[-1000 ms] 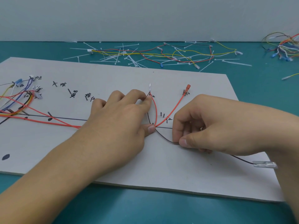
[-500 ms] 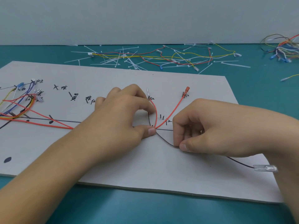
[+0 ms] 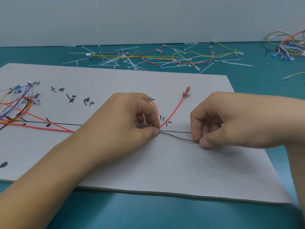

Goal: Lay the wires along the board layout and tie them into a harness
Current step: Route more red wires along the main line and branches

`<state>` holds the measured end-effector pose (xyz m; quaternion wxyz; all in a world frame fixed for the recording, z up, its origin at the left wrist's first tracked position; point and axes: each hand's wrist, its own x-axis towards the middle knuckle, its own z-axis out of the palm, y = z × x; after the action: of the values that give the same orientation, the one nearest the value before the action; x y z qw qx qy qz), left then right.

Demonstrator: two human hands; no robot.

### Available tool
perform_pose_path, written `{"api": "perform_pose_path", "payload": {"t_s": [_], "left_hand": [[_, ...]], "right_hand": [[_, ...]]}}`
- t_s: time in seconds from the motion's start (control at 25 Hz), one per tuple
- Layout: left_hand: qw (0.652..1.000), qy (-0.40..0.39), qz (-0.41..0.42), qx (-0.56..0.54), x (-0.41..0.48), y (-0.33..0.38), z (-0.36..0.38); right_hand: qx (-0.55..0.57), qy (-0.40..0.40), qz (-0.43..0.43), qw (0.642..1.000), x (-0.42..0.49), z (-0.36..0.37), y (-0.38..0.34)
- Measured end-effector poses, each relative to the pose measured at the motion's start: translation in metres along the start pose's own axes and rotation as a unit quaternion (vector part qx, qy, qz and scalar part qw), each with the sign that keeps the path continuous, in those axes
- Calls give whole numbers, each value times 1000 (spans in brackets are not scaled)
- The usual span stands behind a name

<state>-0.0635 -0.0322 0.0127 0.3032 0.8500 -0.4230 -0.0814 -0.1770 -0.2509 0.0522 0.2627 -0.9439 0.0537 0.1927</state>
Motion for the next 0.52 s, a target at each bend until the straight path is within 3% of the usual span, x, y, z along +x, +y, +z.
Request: {"api": "perform_pose_path", "payload": {"t_s": [0.52], "left_hand": [[1000,1,1,-24,1,0,1]], "right_hand": [[23,63,35,997,-8,-22,22]]}}
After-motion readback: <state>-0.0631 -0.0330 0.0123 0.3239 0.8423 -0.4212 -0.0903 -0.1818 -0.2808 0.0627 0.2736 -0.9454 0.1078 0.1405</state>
